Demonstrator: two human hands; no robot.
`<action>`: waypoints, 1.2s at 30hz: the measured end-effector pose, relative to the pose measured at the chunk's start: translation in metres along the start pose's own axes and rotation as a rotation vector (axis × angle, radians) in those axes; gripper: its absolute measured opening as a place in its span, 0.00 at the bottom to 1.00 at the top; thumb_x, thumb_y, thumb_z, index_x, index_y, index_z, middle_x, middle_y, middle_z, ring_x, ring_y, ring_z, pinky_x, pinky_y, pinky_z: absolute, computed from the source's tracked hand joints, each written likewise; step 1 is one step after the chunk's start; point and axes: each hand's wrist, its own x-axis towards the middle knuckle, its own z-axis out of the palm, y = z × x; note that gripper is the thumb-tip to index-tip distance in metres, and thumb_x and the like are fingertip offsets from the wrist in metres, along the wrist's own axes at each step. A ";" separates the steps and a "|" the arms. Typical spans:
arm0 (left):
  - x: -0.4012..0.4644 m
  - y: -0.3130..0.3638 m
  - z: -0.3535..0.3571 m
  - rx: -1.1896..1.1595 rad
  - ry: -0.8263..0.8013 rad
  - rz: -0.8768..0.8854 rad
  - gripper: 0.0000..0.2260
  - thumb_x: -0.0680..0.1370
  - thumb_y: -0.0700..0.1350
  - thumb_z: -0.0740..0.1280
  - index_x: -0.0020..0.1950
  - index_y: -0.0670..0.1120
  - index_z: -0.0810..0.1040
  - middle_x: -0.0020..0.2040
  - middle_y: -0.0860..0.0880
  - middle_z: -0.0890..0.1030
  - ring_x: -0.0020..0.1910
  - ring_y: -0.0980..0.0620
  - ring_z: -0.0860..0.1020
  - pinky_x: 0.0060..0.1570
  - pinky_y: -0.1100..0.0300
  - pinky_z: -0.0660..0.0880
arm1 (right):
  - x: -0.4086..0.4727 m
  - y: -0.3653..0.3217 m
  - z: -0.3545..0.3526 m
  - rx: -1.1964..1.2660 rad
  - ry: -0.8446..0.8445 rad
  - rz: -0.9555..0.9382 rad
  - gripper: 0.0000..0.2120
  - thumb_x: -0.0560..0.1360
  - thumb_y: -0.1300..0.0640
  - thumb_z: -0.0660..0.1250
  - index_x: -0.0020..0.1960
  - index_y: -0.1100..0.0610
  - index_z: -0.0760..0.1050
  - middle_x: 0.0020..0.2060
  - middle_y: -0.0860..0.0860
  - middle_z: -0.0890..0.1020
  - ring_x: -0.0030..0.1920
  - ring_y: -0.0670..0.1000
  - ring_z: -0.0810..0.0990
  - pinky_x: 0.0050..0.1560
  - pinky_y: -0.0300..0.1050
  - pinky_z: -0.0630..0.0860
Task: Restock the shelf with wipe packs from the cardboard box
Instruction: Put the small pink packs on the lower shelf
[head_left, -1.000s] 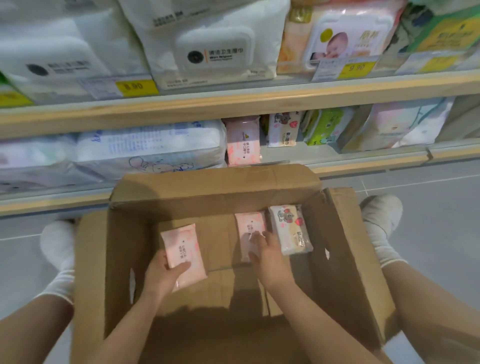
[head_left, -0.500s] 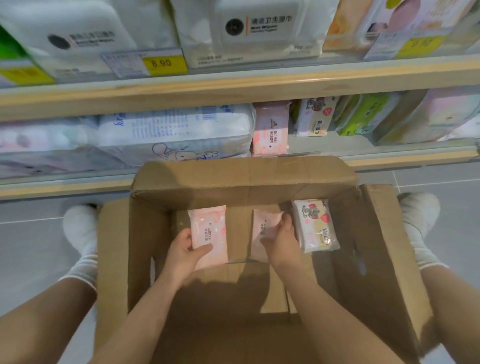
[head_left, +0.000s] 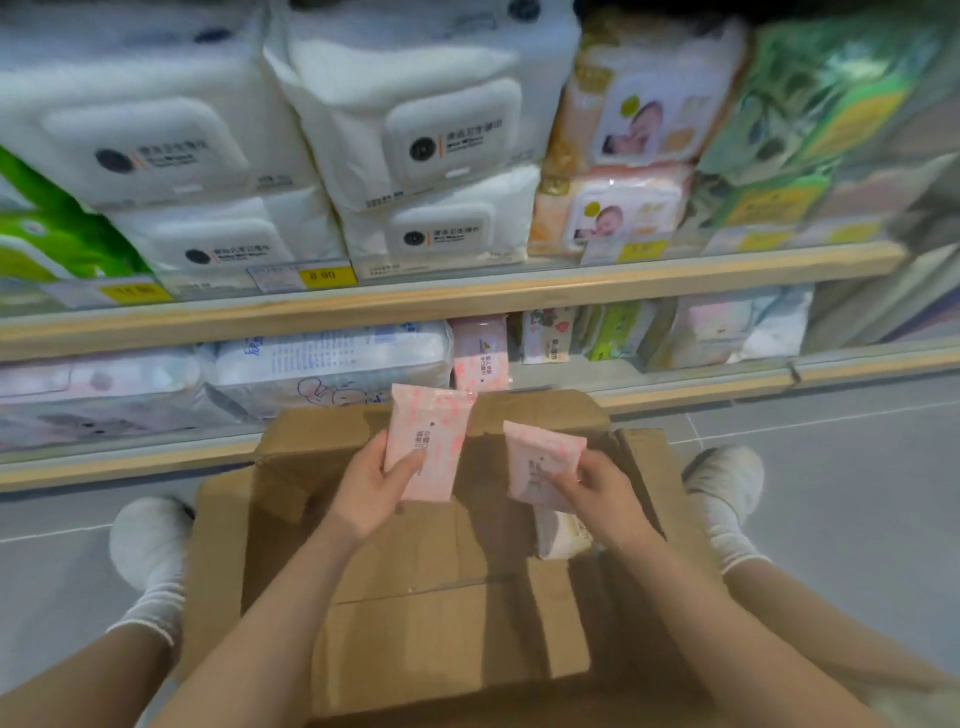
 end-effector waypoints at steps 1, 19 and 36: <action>0.005 0.007 0.000 0.022 0.005 0.018 0.08 0.79 0.43 0.64 0.57 0.51 0.72 0.48 0.55 0.80 0.45 0.56 0.80 0.39 0.63 0.76 | 0.001 -0.009 -0.011 0.057 0.030 -0.014 0.07 0.77 0.56 0.65 0.55 0.51 0.75 0.49 0.48 0.79 0.50 0.46 0.78 0.42 0.29 0.73; 0.053 -0.021 0.004 0.236 0.177 -0.067 0.08 0.80 0.53 0.59 0.58 0.56 0.68 0.49 0.53 0.74 0.63 0.48 0.60 0.59 0.57 0.58 | 0.129 -0.065 0.007 -0.009 0.091 -0.246 0.07 0.78 0.58 0.63 0.54 0.58 0.76 0.41 0.47 0.77 0.38 0.43 0.74 0.35 0.32 0.69; 0.048 -0.014 0.003 0.303 0.153 0.036 0.15 0.72 0.60 0.53 0.54 0.56 0.69 0.46 0.56 0.78 0.54 0.54 0.68 0.57 0.64 0.53 | 0.122 -0.060 0.022 -0.119 0.101 -0.096 0.18 0.77 0.54 0.64 0.65 0.58 0.71 0.56 0.53 0.76 0.49 0.51 0.78 0.44 0.35 0.70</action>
